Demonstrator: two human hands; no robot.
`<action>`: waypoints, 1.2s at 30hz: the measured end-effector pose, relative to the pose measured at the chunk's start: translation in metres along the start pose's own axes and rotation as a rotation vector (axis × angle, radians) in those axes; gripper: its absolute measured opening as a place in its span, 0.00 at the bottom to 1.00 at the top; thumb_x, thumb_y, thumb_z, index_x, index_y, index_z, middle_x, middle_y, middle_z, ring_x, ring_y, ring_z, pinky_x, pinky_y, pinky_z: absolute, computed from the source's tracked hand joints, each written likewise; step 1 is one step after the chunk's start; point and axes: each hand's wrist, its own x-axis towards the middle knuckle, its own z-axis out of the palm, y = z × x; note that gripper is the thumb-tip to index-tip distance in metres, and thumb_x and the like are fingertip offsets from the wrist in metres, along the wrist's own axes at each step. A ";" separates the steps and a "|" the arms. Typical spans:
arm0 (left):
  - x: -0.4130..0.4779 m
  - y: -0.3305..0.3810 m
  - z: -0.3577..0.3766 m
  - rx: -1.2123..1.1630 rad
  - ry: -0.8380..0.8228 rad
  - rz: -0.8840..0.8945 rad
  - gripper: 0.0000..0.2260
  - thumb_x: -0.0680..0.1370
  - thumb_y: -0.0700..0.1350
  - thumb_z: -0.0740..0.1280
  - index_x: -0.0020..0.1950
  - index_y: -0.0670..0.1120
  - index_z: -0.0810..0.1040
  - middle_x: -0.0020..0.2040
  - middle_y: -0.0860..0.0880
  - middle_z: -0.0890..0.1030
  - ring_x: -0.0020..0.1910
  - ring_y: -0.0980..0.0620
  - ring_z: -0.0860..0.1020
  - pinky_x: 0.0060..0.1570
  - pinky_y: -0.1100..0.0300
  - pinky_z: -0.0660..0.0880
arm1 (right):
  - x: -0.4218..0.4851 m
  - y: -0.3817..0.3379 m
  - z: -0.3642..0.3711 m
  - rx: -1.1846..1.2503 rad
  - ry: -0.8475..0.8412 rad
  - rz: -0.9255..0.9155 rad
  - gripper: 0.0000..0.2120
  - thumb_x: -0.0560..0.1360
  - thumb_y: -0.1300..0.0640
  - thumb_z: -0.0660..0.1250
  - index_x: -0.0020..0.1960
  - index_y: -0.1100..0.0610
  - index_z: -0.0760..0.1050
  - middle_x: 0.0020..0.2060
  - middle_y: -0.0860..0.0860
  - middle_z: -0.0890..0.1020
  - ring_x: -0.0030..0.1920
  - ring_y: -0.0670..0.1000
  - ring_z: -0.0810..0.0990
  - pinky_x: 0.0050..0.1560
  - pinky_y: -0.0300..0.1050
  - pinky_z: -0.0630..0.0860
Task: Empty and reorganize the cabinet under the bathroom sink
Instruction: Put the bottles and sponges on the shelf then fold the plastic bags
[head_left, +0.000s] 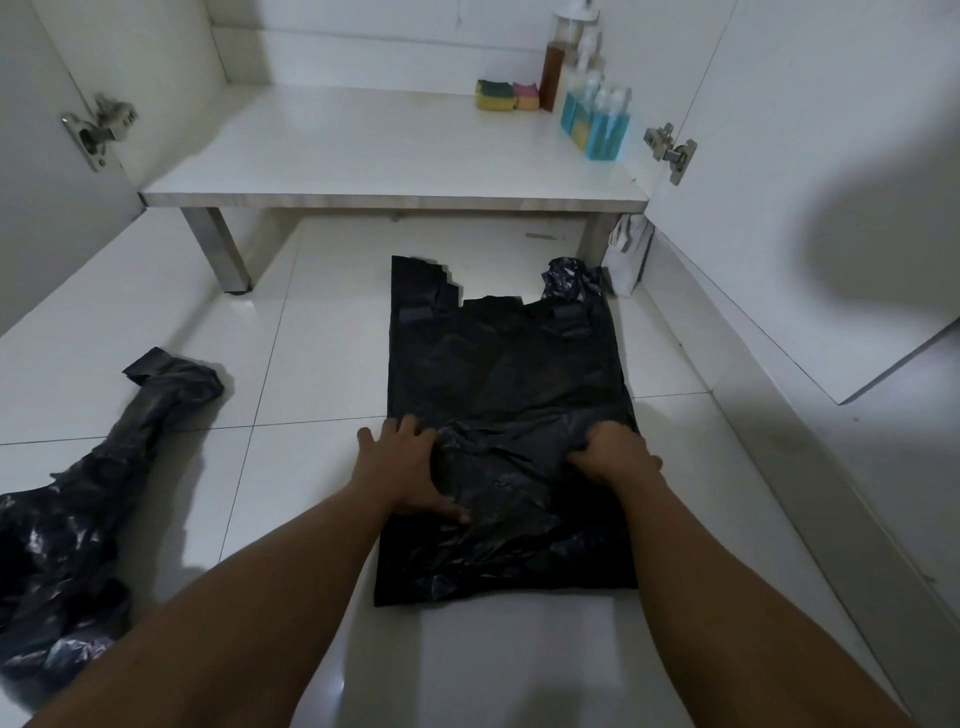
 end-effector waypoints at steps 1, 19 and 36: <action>0.001 0.000 0.000 -0.005 -0.010 0.005 0.57 0.50 0.82 0.64 0.72 0.52 0.64 0.70 0.47 0.66 0.70 0.43 0.64 0.67 0.38 0.62 | 0.002 -0.002 0.001 -0.009 -0.018 -0.054 0.34 0.61 0.36 0.68 0.63 0.49 0.75 0.64 0.57 0.75 0.63 0.60 0.74 0.66 0.57 0.70; -0.020 -0.067 -0.047 -0.074 0.140 -0.210 0.34 0.71 0.71 0.64 0.70 0.51 0.69 0.66 0.47 0.74 0.66 0.44 0.71 0.64 0.41 0.64 | -0.025 -0.111 0.014 0.104 0.015 -0.357 0.22 0.70 0.50 0.74 0.62 0.55 0.77 0.58 0.54 0.80 0.57 0.56 0.79 0.59 0.47 0.75; -0.143 -0.263 -0.052 -0.384 0.046 -0.828 0.17 0.71 0.53 0.70 0.52 0.44 0.75 0.38 0.49 0.72 0.44 0.46 0.77 0.43 0.55 0.74 | -0.183 -0.308 0.202 0.281 -0.526 -0.810 0.31 0.71 0.38 0.70 0.65 0.56 0.72 0.57 0.55 0.80 0.55 0.54 0.79 0.49 0.44 0.73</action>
